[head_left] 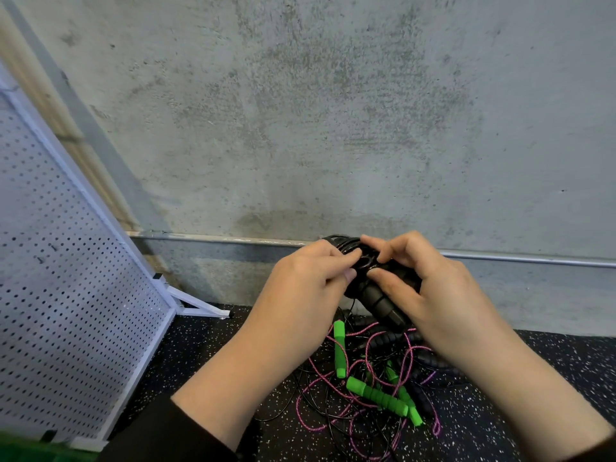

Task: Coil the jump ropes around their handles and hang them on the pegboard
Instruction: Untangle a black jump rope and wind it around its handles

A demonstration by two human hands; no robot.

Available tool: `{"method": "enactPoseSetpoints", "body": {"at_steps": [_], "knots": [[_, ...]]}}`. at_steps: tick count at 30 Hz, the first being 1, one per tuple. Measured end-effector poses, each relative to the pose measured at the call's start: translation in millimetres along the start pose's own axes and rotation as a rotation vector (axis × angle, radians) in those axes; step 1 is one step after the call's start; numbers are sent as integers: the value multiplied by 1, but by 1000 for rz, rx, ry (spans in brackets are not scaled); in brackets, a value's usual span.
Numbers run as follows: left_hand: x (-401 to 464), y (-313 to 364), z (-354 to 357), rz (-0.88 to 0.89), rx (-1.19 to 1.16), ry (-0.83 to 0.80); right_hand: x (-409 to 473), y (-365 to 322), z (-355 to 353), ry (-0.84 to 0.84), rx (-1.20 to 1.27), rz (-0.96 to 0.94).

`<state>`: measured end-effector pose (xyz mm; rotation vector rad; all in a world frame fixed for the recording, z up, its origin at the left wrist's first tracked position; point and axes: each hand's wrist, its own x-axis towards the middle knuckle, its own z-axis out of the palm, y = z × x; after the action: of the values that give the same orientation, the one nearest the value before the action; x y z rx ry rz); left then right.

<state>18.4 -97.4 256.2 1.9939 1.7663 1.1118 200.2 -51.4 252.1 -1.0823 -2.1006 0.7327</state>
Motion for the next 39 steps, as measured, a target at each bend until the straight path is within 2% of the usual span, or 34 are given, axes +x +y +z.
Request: {"method": "enactPoseSetpoints", "body": {"at_steps": [2, 7, 12, 17, 21, 26, 30, 39], "knots": [[-1, -1, -1, -90, -82, -13, 0, 1, -1, -15, -18, 8], [0, -2, 1, -117, -119, -16, 0, 1, -1, -27, -25, -17], [2, -5, 0, -39, -74, -46, -2, -2, -2, 27, 53, -14], [-2, -3, 6, 52, -123, -121, 0, 2, 0, 149, 146, 99], [-2, -6, 10, 124, -15, -18, -2, -2, 2, 155, 274, 169], [0, -8, 10, 99, -40, 65, -3, -6, -5, 71, 313, 168], [2, -12, 6, 81, -72, 63, -3, -9, -3, 16, 287, 174], [0, -11, 14, 123, 11, 3, 0, -10, 5, -1, 49, 283]]}}
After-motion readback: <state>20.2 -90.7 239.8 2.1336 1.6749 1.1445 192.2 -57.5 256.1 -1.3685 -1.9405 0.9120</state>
